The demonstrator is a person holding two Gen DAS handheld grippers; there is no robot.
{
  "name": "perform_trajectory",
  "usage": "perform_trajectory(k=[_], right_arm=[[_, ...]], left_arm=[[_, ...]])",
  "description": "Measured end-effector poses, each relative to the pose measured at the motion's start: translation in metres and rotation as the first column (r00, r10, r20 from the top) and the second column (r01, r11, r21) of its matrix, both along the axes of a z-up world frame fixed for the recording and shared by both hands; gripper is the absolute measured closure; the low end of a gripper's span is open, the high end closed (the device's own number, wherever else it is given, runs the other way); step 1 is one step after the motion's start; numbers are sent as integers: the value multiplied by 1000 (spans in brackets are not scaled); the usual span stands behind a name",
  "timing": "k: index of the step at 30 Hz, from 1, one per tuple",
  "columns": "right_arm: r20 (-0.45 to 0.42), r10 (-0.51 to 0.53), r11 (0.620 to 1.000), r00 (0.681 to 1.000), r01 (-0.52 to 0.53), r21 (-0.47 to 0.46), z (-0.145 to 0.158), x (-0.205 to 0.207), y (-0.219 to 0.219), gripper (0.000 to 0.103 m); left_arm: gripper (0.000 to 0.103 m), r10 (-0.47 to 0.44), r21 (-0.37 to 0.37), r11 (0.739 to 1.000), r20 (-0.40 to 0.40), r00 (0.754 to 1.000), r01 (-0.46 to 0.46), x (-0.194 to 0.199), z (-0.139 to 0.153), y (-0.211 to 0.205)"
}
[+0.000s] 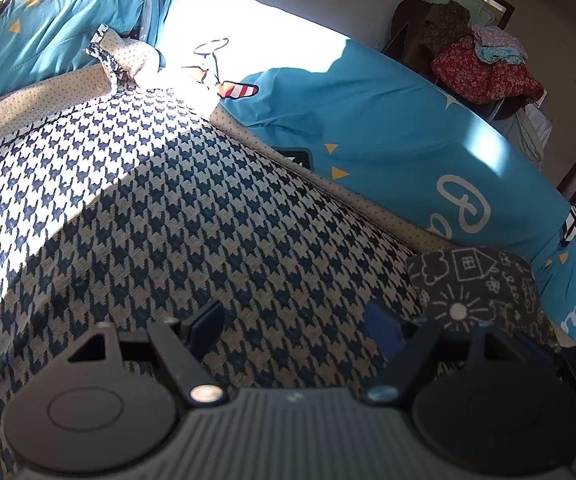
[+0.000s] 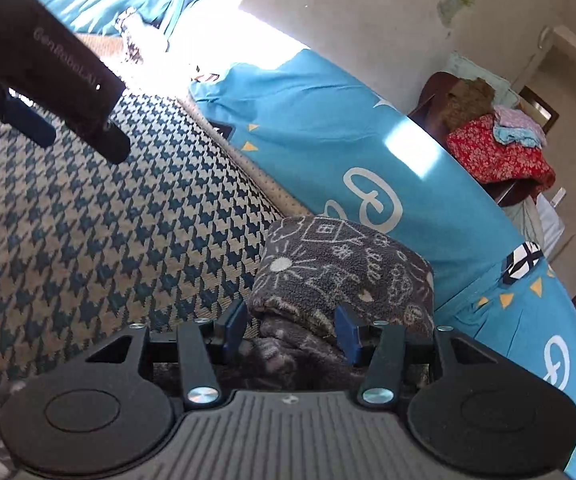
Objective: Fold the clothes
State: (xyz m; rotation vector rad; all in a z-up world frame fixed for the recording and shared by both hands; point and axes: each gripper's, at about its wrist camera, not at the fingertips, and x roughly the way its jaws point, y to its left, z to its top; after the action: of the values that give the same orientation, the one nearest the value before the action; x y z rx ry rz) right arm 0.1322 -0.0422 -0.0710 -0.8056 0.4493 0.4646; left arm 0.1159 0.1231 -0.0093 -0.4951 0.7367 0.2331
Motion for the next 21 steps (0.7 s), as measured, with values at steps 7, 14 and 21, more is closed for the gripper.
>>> perform_trajectory(k=[7,14,21], right_arm=[[97,68,977,993,-47,-206,-22,10,19,51],[120,70,992,990,-56,-115,-15,10,17,86],[134,19,994,991,-34,105,20,-8,18,87]], left_arm=[[27,12,-22,1000,-9,1000,-12,0,-2,3],[27,15,0,1000,7,1000,-15,-2,5,2],[16,41,52,998,76,996,-45,-14,27,4]])
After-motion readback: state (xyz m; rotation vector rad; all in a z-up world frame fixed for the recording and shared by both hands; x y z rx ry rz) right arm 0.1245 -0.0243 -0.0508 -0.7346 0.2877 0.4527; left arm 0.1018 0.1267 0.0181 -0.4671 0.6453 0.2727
